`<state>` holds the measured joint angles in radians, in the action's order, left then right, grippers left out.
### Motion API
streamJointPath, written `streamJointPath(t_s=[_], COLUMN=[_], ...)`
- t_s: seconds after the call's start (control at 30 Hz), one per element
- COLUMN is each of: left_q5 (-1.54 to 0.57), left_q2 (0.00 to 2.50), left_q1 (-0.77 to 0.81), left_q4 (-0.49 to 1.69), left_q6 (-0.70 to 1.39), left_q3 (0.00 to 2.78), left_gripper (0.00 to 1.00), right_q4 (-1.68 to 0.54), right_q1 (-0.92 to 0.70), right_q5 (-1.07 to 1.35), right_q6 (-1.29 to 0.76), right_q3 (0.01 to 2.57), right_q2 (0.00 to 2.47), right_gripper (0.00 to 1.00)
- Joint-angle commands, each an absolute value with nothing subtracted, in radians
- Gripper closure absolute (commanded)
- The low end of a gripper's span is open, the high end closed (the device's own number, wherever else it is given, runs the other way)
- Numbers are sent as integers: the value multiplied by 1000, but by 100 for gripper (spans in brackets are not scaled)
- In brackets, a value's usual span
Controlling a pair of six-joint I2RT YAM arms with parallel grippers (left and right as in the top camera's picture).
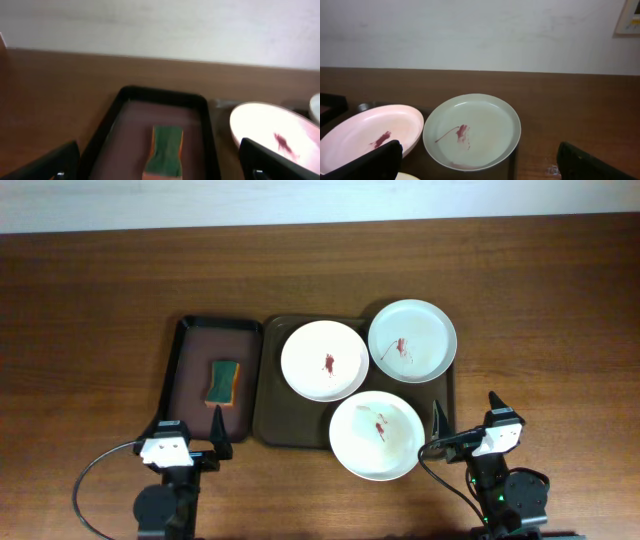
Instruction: Clean dirty plates on tray and stack at the side
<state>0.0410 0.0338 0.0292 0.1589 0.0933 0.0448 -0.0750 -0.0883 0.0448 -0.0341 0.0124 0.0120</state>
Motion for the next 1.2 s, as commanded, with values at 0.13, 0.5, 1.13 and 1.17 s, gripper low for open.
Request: streamJointPath(t_s=[0.13, 0.5, 1.13, 1.17], left_q5=[37, -47, -83, -83], left_q2=[331, 999, 1407, 1462], left_q1=[23, 23, 23, 23], left_q4=[327, 691, 575, 556], left_q6=[77, 77, 77, 77], left_q3=[301, 825, 984, 984], left_gripper=[0, 1, 16, 26], right_q4=[-266, -636, -887, -887], right_q1=[-97, -97, -97, -97], right_q5=[58, 226, 296, 296], right_q6=[-61, -64, -64, -64], right_q3=[179, 696, 958, 958], right_q2=[146, 909, 1181, 1181], right_gripper=[1, 1, 1, 1])
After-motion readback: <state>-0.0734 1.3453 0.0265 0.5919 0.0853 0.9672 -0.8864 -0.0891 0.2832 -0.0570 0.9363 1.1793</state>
